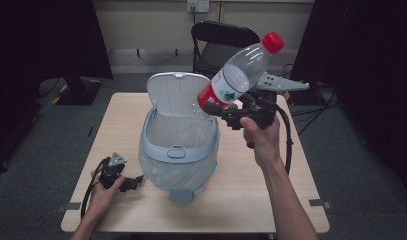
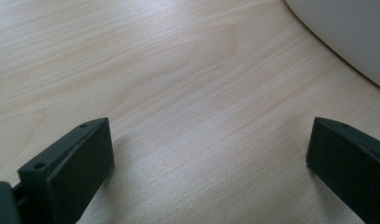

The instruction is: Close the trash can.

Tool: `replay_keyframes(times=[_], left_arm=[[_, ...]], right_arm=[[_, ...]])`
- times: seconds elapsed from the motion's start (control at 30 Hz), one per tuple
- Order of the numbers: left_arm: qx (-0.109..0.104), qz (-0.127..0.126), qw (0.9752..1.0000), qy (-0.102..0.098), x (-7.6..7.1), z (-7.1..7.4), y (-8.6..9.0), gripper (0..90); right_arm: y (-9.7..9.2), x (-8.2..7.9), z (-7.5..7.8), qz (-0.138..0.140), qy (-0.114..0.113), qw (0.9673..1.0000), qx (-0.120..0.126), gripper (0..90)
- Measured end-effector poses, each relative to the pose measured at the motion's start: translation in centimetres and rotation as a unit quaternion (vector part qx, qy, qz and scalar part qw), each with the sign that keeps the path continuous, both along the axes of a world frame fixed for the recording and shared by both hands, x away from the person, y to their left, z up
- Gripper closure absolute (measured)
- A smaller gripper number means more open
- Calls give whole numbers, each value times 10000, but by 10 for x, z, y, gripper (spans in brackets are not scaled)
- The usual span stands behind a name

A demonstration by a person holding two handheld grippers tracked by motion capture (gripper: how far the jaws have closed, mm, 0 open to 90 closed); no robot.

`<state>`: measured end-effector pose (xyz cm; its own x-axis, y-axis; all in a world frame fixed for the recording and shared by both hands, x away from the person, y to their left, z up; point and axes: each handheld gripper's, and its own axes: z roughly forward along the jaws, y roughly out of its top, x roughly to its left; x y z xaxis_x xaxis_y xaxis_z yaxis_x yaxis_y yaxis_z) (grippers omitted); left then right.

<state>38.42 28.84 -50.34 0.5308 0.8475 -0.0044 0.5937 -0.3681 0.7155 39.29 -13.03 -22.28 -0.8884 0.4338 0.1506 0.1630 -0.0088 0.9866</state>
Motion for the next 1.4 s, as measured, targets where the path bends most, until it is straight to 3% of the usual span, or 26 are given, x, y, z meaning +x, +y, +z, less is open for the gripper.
replay_keyframes(times=[0.27,0.4,0.87,1.4], left_arm=[[6,-1,10000,-2,0,0,0,1],[5,-4,10000,-3,0,0,0,1],[9,-2,10000,-2,0,0,0,0],[10,-5,10000,-1,0,0,0,0]], right_arm=[[26,3,-10,119,-2,9993,-352,268],[29,5,-15,31,-12,9990,-435,228],[24,8,-19,-22,-9,9991,-416,245],[1,20,-27,-484,89,9979,-426,295]])
